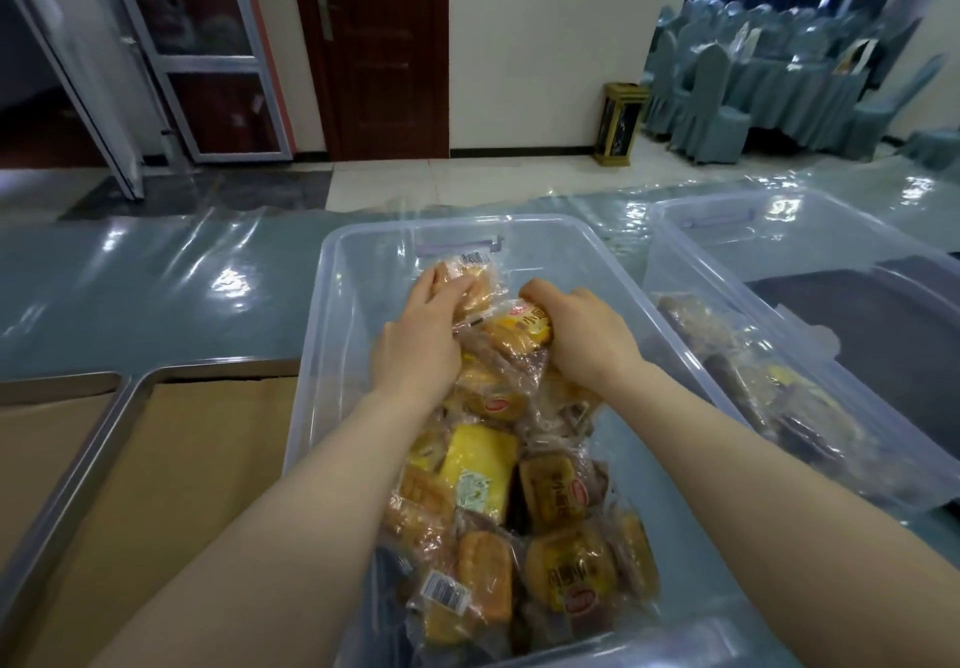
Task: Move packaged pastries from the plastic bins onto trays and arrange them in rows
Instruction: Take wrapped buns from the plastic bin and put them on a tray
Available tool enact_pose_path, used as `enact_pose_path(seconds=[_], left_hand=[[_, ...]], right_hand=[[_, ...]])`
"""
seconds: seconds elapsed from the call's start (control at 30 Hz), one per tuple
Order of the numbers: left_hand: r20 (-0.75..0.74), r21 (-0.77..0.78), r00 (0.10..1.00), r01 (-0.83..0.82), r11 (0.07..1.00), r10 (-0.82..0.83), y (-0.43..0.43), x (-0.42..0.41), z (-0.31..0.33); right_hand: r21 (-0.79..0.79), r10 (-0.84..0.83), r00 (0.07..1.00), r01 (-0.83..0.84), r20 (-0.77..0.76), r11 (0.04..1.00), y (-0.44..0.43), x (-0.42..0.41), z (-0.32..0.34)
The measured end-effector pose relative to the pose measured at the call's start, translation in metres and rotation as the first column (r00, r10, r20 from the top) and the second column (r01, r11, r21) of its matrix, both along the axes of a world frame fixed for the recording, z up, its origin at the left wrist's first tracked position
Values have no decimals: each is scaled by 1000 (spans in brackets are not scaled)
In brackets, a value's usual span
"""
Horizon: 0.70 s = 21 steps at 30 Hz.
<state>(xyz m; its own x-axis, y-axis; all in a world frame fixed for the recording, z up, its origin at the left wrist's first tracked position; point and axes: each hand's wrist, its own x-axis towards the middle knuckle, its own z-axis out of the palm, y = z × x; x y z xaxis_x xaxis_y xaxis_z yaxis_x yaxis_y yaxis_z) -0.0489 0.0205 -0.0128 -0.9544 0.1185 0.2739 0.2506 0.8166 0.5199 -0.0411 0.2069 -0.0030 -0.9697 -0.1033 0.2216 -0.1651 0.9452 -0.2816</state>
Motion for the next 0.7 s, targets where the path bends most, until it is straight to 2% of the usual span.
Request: enact_pose_path(seconds=[0.23, 0.47, 0.7], left_hand=[[-190, 247, 978, -38, 968, 86, -35, 2, 38], [-312, 285, 946, 6, 959, 87, -95, 21, 92], [-349, 331, 927, -17, 943, 139, -217, 56, 110]], right_hand=[[-196, -77, 989, 51, -130, 979, 5, 6, 22], [-388, -54, 940, -86, -336, 917, -42, 21, 69], [-485, -14, 840, -300, -542, 821, -161, 51, 127]])
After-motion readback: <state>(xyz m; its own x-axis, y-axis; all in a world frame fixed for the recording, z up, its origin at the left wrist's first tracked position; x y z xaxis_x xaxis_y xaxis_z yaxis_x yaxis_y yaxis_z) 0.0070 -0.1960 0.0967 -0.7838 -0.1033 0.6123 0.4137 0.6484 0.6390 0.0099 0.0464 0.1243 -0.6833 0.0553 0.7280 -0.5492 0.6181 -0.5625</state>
